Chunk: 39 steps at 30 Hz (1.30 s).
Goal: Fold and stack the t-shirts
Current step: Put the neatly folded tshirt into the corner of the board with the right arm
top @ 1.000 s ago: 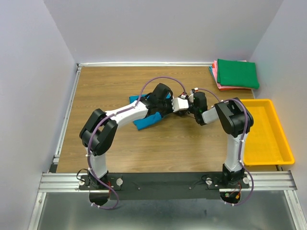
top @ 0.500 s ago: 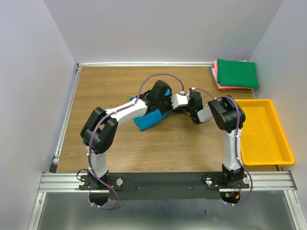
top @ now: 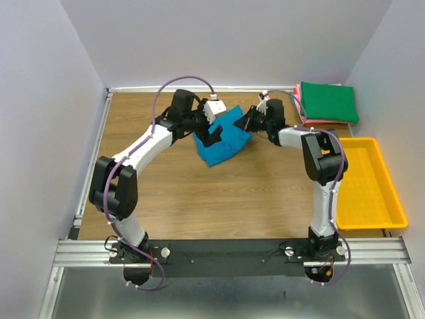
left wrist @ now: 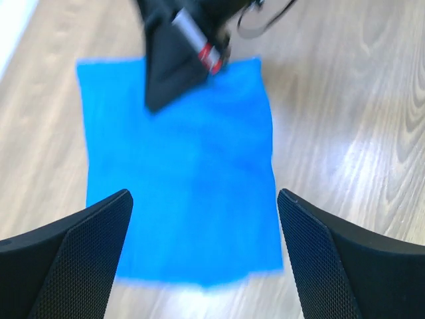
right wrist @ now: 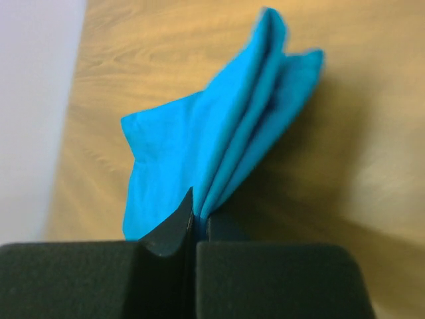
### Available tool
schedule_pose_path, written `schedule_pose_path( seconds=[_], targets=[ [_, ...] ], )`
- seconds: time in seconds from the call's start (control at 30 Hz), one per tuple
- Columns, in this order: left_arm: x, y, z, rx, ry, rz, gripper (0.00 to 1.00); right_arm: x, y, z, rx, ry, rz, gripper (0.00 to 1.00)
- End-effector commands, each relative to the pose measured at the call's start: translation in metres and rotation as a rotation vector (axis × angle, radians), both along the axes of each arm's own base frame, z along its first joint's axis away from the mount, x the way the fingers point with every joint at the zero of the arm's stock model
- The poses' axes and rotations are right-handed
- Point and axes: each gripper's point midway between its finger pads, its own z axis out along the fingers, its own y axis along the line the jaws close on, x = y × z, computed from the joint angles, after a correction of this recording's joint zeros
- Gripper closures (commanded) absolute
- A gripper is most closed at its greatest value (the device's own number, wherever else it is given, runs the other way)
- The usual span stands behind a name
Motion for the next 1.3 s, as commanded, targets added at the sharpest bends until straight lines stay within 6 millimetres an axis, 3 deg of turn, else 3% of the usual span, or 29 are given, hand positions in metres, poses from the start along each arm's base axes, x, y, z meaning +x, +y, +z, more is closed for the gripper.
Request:
schedule_pose_path(
  seconds=[0.0, 0.1, 0.23, 0.37, 0.43, 0.47, 0.83, 1.1, 1.27],
  targets=[
    [-0.015, 0.012, 0.021, -0.077, 0.079, -0.01, 0.02, 0.024, -0.038, 0.02, -0.288, -0.192, 0.093, 1.0],
    [-0.013, 0.032, 0.02, -0.065, 0.067, 0.037, 0.02, 0.044, -0.07, 0.018, -0.408, -0.25, 0.119, 0.99],
    [-0.013, 0.048, 0.015, -0.058, 0.068, 0.066, 0.02, 0.082, -0.114, 0.037, -0.507, -0.364, 0.124, 0.99],
    [-0.014, 0.05, 0.006, -0.059, 0.082, 0.066, 0.02, 0.116, -0.145, 0.064, -0.52, -0.446, 0.093, 0.99],
    [-0.011, 0.052, 0.005, -0.053, 0.079, 0.074, 0.02, 0.122, -0.159, 0.063, -0.56, -0.442, 0.099, 0.99],
    [-0.01, 0.052, 0.006, -0.052, 0.076, 0.076, 0.02, 0.129, -0.168, 0.075, -0.576, -0.468, 0.085, 0.99],
    [-0.013, 0.05, -0.002, -0.056, 0.097, 0.064, 0.02, 0.141, -0.219, 0.126, -0.79, -0.588, 0.072, 0.99],
    [-0.013, 0.049, -0.002, -0.063, 0.102, 0.059, 0.02, 0.136, -0.23, 0.161, -0.849, -0.634, 0.044, 1.0],
    [-0.013, 0.048, -0.001, -0.07, 0.106, 0.055, 0.02, 0.131, -0.232, 0.17, -0.878, -0.655, 0.055, 0.99]
  ],
)
